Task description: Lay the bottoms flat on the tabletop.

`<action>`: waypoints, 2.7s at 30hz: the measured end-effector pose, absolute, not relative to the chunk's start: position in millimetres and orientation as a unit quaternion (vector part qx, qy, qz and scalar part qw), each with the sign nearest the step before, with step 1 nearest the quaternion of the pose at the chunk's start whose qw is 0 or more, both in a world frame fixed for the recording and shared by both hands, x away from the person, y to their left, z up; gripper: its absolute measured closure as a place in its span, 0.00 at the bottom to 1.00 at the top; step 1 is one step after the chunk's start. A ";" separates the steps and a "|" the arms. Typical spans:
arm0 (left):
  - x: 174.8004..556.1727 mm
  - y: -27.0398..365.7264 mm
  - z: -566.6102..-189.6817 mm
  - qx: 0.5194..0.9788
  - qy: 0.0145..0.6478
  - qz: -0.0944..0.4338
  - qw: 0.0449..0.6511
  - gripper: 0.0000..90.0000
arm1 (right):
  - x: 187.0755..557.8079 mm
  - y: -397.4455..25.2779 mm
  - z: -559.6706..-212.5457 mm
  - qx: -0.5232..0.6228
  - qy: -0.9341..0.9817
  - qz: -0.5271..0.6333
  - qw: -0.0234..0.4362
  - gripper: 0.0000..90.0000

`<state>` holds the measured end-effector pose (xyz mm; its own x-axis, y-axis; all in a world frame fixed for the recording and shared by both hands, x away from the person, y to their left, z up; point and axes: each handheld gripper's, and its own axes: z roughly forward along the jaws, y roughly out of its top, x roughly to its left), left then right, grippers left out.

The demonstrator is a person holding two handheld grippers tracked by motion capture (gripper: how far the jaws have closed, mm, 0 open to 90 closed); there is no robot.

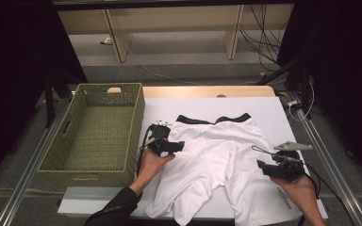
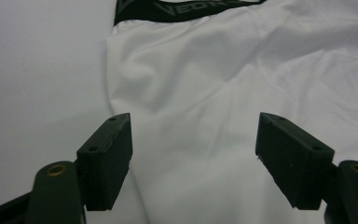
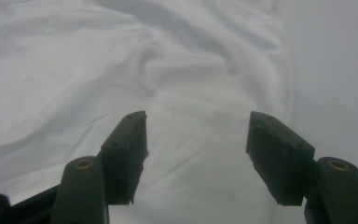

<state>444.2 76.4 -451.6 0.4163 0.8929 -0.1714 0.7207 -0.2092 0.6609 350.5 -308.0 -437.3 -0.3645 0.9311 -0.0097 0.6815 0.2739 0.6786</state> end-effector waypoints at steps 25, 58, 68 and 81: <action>504.7 78.3 -477.1 0.769 0.552 0.082 0.312 0.85 | 438.2 -342.4 -461.0 0.611 0.730 0.259 0.163 0.53; 503.7 83.3 -440.9 0.755 0.551 0.111 0.339 0.43 | 436.8 -340.7 -464.1 0.591 0.761 0.247 0.106 0.71; 474.9 83.1 -443.3 0.766 0.528 0.097 0.354 0.36 | 436.3 -341.2 -463.3 0.590 0.764 0.222 0.139 1.00; 435.9 88.4 -442.0 0.782 0.494 0.095 0.368 0.33 | 438.8 -349.0 -462.9 0.600 0.753 0.230 0.145 0.84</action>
